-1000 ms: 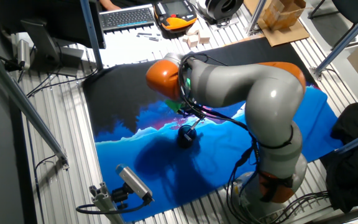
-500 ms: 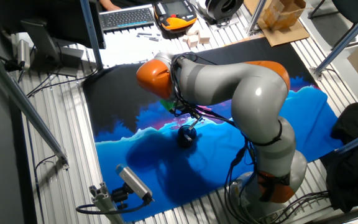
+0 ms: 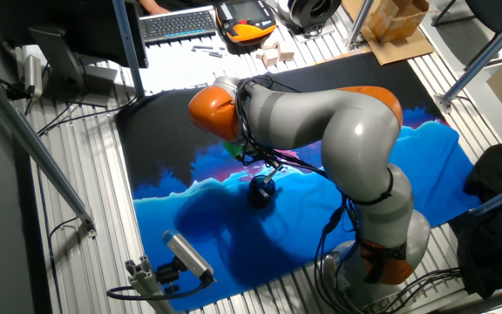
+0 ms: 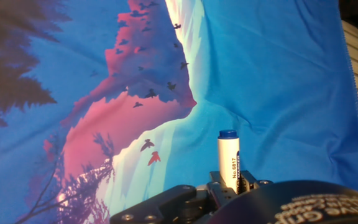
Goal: Put the pen into the pen holder
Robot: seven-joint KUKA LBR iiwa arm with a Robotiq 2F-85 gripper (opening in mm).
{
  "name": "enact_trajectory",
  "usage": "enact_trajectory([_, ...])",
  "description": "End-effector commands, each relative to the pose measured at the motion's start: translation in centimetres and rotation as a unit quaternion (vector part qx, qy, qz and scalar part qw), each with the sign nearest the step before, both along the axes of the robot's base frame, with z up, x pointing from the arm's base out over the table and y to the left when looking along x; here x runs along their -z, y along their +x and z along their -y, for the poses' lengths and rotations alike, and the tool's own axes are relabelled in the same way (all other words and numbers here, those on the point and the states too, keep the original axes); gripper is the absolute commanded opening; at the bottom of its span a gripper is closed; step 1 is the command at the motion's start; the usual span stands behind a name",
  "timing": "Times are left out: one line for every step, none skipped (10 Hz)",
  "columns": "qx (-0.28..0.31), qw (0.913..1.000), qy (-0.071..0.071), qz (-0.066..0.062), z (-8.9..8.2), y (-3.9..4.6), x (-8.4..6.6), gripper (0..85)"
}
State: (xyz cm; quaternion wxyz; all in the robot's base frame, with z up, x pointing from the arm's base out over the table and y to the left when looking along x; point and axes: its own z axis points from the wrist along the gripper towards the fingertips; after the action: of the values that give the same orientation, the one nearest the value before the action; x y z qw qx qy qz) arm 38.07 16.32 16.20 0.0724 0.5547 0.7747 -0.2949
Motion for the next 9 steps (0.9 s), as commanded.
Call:
enact_trajectory([-0.001, 1.0, 0.0, 0.0, 0.0, -0.04, 0.0, 0.0])
enact_trajectory([-0.002, 1.0, 0.0, 0.002, -0.1, -0.08, 0.1, 0.0])
enact_trajectory([-0.003, 1.0, -0.003, 0.003, -0.1, -0.11, 0.1, 0.0])
enact_trajectory([-0.001, 1.0, -0.006, 0.003, -0.2, -0.12, 0.2, 0.0])
enact_trajectory([0.007, 0.9999, -0.014, 0.0, -0.4, -0.14, 0.4, 0.0])
enact_trajectory([0.014, 0.9997, -0.019, -0.003, -0.6, -0.18, 0.6, 0.0])
enact_trajectory([0.025, 0.9993, -0.027, -0.006, -1.0, -0.23, 0.9, 0.0])
enact_trajectory([0.034, 0.9989, -0.033, -0.009, -1.2, -0.24, 1.0, 0.0])
enact_trajectory([0.039, 0.9985, -0.036, -0.01, -1.2, -0.25, 1.1, 0.0])
